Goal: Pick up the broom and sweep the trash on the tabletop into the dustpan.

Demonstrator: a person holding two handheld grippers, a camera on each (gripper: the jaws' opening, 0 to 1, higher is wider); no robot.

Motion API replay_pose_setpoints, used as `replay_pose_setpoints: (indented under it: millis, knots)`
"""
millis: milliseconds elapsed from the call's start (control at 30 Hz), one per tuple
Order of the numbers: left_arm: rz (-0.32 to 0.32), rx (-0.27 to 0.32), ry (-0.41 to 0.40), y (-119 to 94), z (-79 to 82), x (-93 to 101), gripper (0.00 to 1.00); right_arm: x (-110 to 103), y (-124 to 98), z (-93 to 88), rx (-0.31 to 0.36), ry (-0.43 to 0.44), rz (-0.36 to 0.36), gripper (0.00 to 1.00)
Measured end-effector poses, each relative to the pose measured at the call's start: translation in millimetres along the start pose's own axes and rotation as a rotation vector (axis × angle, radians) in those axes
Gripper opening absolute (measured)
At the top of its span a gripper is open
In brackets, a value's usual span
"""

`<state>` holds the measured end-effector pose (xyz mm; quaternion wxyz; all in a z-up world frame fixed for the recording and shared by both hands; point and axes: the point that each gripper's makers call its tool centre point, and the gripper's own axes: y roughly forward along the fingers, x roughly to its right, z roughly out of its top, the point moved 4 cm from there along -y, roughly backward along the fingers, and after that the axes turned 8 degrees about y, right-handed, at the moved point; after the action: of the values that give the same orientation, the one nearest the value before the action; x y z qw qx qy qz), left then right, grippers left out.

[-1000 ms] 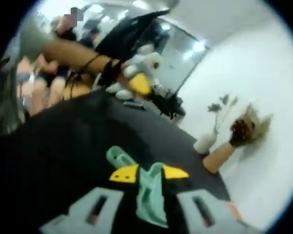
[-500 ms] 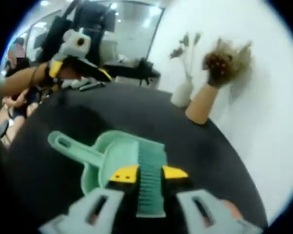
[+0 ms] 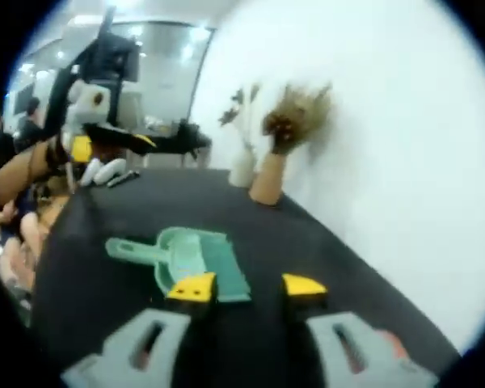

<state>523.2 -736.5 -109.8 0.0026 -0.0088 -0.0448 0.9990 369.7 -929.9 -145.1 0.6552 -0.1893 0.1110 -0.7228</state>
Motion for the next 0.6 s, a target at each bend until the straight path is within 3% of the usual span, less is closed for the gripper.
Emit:
replay_pose_setpoints:
  millis: [133,267,467,533,600]
  knots:
    - [0.013,0.033,-0.050,1.9,8.6,25.1,0.96,3.5,-43.9,-4.5,0.033,0.052,-0.074,0.56]
    - [0.020,0.031,-0.041,4.3,11.6,47.4,0.95,4.9,-83.9,-14.0,0.064,0.074,-0.117,0.76]
    - [-0.042,0.034,-0.037,11.1,12.9,84.2,0.95,8.6,-137.8,-36.5,0.116,0.124,-0.175,0.90]
    - [-0.070,0.014,-0.010,14.0,7.6,94.4,0.95,10.3,-153.2,-44.1,0.132,0.141,-0.184,0.97]
    - [-0.092,-0.013,0.047,14.4,-1.5,105.7,0.95,15.3,-173.8,-53.2,0.142,0.163,-0.234,0.97]
